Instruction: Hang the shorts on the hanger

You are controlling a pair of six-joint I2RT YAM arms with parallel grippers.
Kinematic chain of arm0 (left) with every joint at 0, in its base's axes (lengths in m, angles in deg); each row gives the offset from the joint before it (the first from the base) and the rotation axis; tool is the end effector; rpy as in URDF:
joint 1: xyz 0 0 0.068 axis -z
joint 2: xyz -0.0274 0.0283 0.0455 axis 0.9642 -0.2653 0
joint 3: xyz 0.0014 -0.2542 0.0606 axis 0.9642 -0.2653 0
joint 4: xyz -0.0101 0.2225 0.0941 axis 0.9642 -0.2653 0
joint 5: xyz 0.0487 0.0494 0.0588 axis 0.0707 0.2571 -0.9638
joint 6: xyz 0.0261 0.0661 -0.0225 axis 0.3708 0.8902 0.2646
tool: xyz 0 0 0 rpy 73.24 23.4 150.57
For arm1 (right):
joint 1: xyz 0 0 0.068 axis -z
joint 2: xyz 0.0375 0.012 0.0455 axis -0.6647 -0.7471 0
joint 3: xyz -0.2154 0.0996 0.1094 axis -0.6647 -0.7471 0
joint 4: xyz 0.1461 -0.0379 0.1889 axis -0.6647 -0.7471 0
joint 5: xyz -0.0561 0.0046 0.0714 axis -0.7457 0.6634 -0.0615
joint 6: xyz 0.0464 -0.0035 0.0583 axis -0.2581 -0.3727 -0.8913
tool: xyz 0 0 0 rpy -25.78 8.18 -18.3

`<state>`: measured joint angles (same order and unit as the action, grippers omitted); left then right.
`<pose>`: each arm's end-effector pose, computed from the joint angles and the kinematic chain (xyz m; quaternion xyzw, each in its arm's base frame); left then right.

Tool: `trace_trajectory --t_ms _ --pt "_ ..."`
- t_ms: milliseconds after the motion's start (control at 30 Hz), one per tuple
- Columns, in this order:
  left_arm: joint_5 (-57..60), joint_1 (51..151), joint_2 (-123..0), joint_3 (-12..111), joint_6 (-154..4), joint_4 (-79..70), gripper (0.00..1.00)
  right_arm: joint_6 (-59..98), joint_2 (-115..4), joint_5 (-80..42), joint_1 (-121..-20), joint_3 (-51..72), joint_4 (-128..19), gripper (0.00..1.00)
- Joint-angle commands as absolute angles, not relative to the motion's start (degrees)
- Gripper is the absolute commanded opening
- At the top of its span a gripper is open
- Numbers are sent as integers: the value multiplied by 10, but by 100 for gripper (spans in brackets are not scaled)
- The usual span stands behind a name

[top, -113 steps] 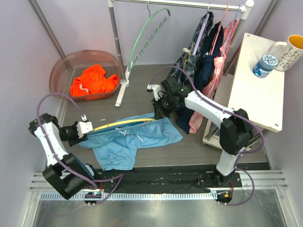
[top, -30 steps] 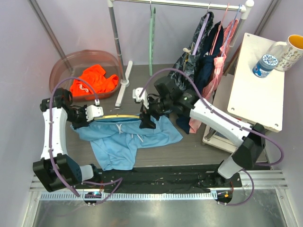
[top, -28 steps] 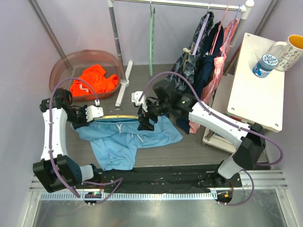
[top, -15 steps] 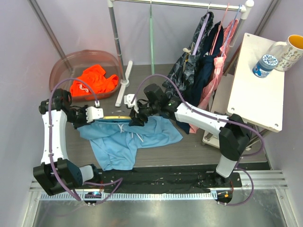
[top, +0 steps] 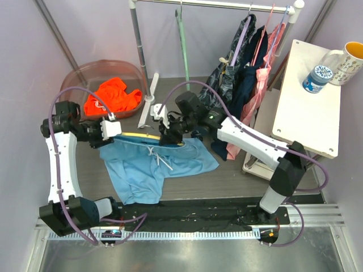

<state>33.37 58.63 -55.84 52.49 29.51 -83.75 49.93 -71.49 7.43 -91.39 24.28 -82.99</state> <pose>0.1920 0.0129 0.3161 0.6216 0.6894 -0.0749 0.3642 0.2203 0.3146 0.3182 -0.6172 0.6051 0.3519 0.3592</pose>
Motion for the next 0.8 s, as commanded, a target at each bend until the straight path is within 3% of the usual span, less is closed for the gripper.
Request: trace_trajectory --t_ms 0,133,200,233,467,767 --pt "458 586 -538 587 254 -998 56 471 -641 61 -902 288 -909 1" --pt "530 585 -537 638 120 -959 63 423 -622 67 -860 314 -955 1" --pt "566 585 -533 655 83 -943 79 411 -612 76 -836 334 -994 1" --pt "573 585 -530 654 44 -908 80 411 -605 80 -830 338 -1005 1" --pt "611 596 -485 595 -38 -777 82 444 -537 52 -814 336 -1091 1" --pt "577 634 -453 558 -113 -703 82 308 -504 -27 -758 324 -1162 1"
